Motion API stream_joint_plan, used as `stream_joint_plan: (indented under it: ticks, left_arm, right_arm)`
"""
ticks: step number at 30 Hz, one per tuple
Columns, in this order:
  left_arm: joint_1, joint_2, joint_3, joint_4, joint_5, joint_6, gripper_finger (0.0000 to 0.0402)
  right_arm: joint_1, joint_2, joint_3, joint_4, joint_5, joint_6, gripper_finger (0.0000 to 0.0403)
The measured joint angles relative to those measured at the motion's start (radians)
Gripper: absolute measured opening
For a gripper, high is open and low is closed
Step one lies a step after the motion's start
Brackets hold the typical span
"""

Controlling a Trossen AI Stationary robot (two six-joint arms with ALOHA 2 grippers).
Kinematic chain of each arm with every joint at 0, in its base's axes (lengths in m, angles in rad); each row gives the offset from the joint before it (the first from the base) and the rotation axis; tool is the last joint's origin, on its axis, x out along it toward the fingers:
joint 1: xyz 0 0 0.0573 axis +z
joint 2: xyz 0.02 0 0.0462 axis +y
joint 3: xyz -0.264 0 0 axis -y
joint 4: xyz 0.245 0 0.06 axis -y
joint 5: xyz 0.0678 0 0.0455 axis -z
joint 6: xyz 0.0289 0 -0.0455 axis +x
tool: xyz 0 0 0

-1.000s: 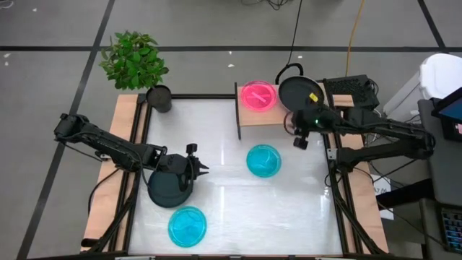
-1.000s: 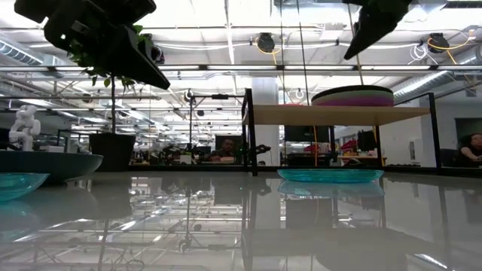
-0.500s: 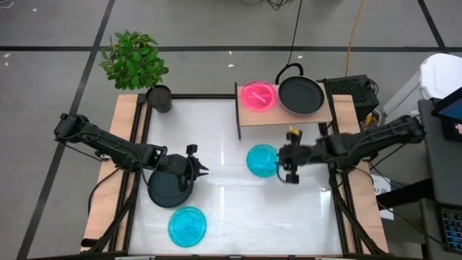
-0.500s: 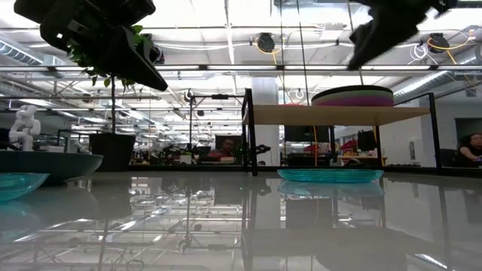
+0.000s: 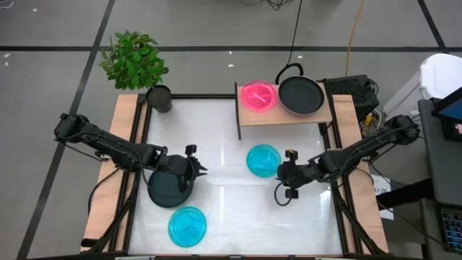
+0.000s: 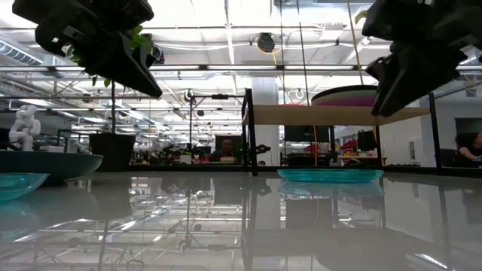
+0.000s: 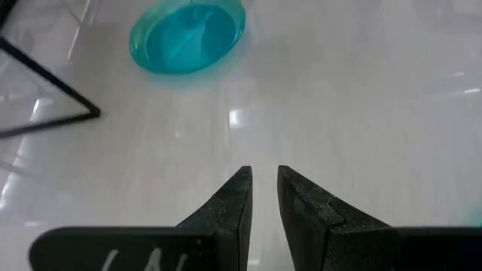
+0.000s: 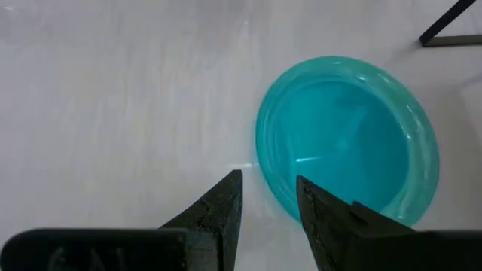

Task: Place and stack plates onto a shelf
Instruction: Stack the top blue plate on top of the pink plate on the shelf

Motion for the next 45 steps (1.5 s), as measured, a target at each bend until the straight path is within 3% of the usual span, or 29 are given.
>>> stream_joint_plan:
  ticks: [13, 25, 31, 45]
  left_arm:
    - [-0.002, 0.0, 0.0, -0.089, 0.026, -0.079, 0.0072]
    - [-0.003, 0.0, 0.0, -0.158, 0.034, -0.122, 0.0072]
    - [-0.003, 0.0, 0.0, -0.155, 0.033, -0.119, 0.0072]
    - [-0.003, 0.0, 0.0, -0.153, 0.033, -0.116, 0.0072]
  right_arm:
    - [0.008, 0.172, -0.004, 0.164, 0.021, -0.106, 0.0112]
    - [0.004, 0.312, -0.005, 0.174, 0.027, -0.11, 0.011]
    - [-0.006, 0.315, -0.005, 0.173, 0.076, -0.115, 0.0089]
    - [-0.02, 0.318, -0.075, 0.21, 0.075, -0.13, 0.0042]
